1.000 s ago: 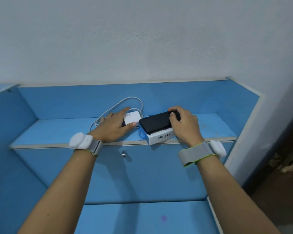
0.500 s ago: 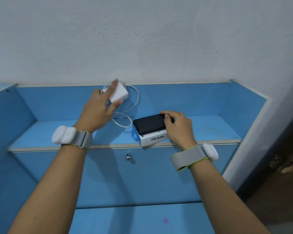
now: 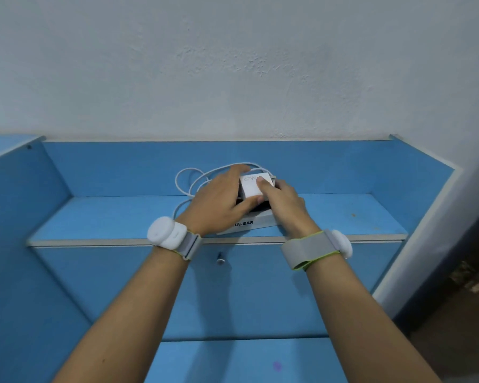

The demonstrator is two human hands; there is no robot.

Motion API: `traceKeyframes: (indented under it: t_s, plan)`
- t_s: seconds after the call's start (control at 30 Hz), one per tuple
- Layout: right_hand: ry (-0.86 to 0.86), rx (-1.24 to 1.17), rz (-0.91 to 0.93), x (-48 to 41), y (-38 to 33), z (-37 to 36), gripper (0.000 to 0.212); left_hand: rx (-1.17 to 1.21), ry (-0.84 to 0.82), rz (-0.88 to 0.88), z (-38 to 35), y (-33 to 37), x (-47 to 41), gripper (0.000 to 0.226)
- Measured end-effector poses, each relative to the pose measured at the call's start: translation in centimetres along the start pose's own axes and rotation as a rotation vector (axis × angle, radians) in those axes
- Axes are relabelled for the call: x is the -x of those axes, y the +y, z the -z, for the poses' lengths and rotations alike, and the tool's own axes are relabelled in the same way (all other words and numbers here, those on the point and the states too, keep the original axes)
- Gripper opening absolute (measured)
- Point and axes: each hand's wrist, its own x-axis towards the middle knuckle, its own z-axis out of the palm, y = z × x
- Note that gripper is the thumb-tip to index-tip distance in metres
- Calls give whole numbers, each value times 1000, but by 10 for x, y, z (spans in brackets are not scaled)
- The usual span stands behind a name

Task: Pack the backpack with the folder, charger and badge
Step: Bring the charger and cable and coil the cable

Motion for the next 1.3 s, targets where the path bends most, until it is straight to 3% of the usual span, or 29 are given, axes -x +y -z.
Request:
traceKeyframes:
  t_s: [0.03,0.1,0.17,0.27,0.5,0.67,0.9,1.3]
  plan:
    - [-8,-33,14,-1,1,2,57,14,-6,-14,0,-3,-1,69]
    - [-23,-54,54,-4,3,6,70,31,-8,-54,0,-7,-1,69]
    - [-35,54,115,-7,5,8,73,31,0,-52,0,-8,2,73]
    - [-46,169,190,-11,7,9,63,-16,7,38,1,-8,10,75]
    - [-74,43,234,-9,8,6,35,-143,-164,153,9,-12,21,110]
    - [-137,-73,249,-10,8,9,15,17,-142,129,6,-23,25,116]
    - [-118,-99,223,-4,3,9,14,158,-81,160,8,-17,25,105]
    - [153,-254,271,22,17,18,30,346,-5,2,11,0,21,98]
